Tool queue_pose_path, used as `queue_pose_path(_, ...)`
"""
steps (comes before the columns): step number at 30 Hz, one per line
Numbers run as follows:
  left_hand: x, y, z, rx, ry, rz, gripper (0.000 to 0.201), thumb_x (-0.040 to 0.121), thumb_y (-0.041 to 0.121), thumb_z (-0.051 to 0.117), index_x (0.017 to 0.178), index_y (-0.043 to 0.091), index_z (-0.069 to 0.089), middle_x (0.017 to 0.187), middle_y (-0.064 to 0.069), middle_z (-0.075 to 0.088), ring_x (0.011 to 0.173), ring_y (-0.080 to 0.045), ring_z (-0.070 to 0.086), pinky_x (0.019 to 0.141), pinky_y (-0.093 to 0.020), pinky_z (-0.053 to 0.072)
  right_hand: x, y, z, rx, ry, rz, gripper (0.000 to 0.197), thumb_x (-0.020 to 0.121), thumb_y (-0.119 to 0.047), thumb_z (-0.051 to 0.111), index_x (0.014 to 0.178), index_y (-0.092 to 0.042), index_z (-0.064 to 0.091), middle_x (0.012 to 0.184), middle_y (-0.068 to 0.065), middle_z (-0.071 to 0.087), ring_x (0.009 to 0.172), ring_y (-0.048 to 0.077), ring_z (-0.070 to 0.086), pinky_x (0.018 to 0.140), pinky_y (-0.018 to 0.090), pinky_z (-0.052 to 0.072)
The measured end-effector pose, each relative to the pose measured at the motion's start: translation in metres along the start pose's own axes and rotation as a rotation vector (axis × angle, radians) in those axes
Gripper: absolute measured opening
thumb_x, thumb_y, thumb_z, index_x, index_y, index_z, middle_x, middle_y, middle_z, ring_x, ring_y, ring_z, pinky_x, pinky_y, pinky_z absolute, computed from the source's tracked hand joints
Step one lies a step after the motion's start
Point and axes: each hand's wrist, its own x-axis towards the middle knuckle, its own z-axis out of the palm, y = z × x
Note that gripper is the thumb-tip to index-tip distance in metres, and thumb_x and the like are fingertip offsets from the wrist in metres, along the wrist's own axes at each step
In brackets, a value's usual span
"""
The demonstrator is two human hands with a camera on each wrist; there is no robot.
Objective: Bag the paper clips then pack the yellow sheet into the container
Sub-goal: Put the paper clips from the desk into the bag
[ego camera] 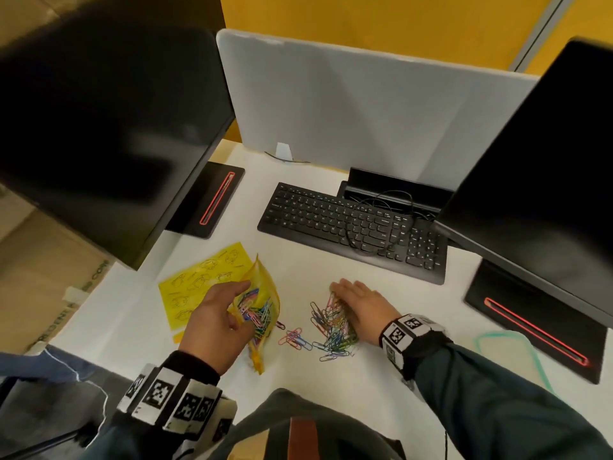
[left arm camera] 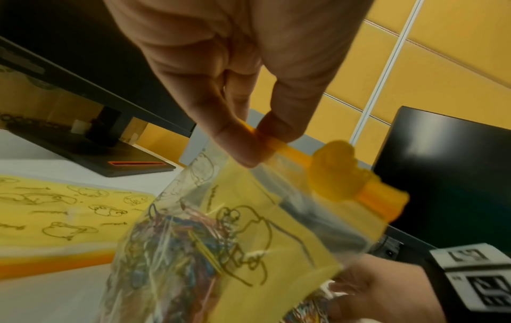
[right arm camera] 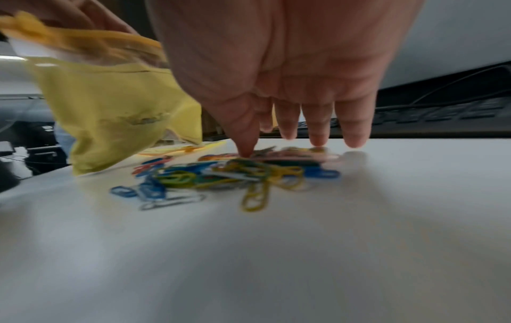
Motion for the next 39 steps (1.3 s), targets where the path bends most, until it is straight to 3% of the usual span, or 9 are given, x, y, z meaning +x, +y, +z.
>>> queue_pose_path(3, 0.002, 0.006, 0.005, -0.007, -0.042, 0.029, 0.057, 0.067, -0.004, 0.068, 0.116, 0.022, 0.056, 0.113, 0.008, 0.047, 0.061, 0.002, 0.053, 0.058, -0.001, 0.040, 0.001, 0.007, -0.007, 0.022, -0.017, 0.032, 0.058, 0.093, -0.020, 0.049, 0.145, -0.026, 0.024, 0.157, -0.004, 0.016, 0.144, 0.020, 0.016, 0.117, 0.041, 0.021)
queue_pose_path(6, 0.004, 0.015, 0.012, -0.030, -0.081, 0.078, 0.058, 0.067, -0.006, 0.066, 0.116, 0.022, 0.056, 0.112, 0.009, 0.048, 0.059, 0.003, 0.054, 0.057, -0.002, 0.040, -0.005, 0.006, -0.009, 0.030, -0.094, 0.048, 0.086, 0.076, -0.042, 0.070, 0.146, -0.025, 0.023, 0.155, -0.002, 0.021, 0.139, 0.022, 0.022, 0.114, 0.039, 0.026)
queue_pose_path(8, 0.005, 0.021, 0.017, -0.038, -0.107, 0.111, 0.057, 0.067, -0.006, 0.065, 0.115, 0.023, 0.056, 0.110, 0.016, 0.047, 0.058, 0.002, 0.055, 0.056, -0.002, 0.040, -0.011, 0.005, -0.004, -0.035, -0.107, 0.041, 0.095, 0.070, -0.034, 0.077, 0.146, -0.021, 0.021, 0.151, 0.001, 0.026, 0.135, 0.024, 0.027, 0.111, 0.039, 0.031)
queue_pose_path(12, 0.009, 0.025, 0.027, -0.024, -0.140, 0.147, 0.058, 0.066, -0.004, 0.066, 0.116, 0.025, 0.056, 0.109, 0.017, 0.045, 0.061, -0.001, 0.054, 0.057, -0.002, 0.040, -0.016, 0.009, 0.008, -0.015, 0.057, 0.054, 0.062, 0.083, -0.010, 0.059, 0.140, -0.020, 0.036, 0.137, 0.003, 0.043, 0.124, 0.023, 0.041, 0.103, 0.033, 0.039)
queue_pose_path(20, 0.011, 0.023, 0.024, -0.008, -0.128, 0.153, 0.058, 0.068, -0.002, 0.068, 0.119, 0.022, 0.054, 0.115, 0.008, 0.045, 0.060, 0.000, 0.053, 0.058, -0.001, 0.040, -0.016, 0.004, 0.017, 0.027, 0.157, 0.151, 0.029, 0.089, -0.010, 0.048, 0.115, -0.015, 0.060, 0.112, 0.008, 0.061, 0.105, 0.027, 0.056, 0.089, 0.033, 0.047)
queue_pose_path(28, 0.011, 0.022, 0.025, 0.004, -0.150, 0.163, 0.057, 0.070, 0.008, 0.072, 0.121, 0.024, 0.053, 0.116, 0.010, 0.044, 0.068, 0.000, 0.053, 0.059, 0.000, 0.039, -0.040, -0.008, -0.010, 0.568, 0.363, 0.341, 0.015, 0.081, -0.006, 0.066, 0.092, -0.016, 0.069, 0.085, 0.001, 0.067, 0.082, 0.016, 0.060, 0.081, 0.027, 0.052)
queue_pose_path(33, 0.010, 0.024, 0.028, 0.009, -0.166, 0.166, 0.059, 0.069, 0.009, 0.073, 0.121, 0.023, 0.052, 0.117, 0.011, 0.042, 0.069, 0.000, 0.054, 0.059, 0.000, 0.039, -0.041, -0.053, -0.044, 1.014, 0.440, 0.089, 0.030, 0.074, 0.002, 0.071, 0.078, -0.026, 0.062, 0.075, -0.005, 0.061, 0.067, 0.003, 0.058, 0.062, 0.015, 0.052)
queue_pose_path(37, 0.010, 0.024, 0.028, 0.014, -0.163, 0.168, 0.057, 0.068, 0.009, 0.073, 0.120, 0.019, 0.053, 0.117, 0.010, 0.042, 0.066, 0.000, 0.054, 0.057, -0.001, 0.039, -0.024, -0.091, -0.047, 0.968, 0.408, -0.033, 0.032, 0.074, 0.000, 0.071, 0.078, -0.031, 0.062, 0.076, -0.006, 0.059, 0.072, 0.009, 0.055, 0.071, 0.025, 0.054)
queue_pose_path(39, 0.009, 0.023, 0.028, 0.018, -0.154, 0.167, 0.055, 0.067, 0.008, 0.073, 0.118, 0.018, 0.054, 0.116, 0.010, 0.042, 0.062, 0.000, 0.054, 0.055, -0.002, 0.040, -0.017, -0.101, -0.042, 0.882, 0.370, -0.042, 0.023, 0.073, -0.002, 0.072, 0.085, -0.022, 0.067, 0.080, -0.004, 0.062, 0.075, 0.009, 0.057, 0.072, 0.020, 0.050)
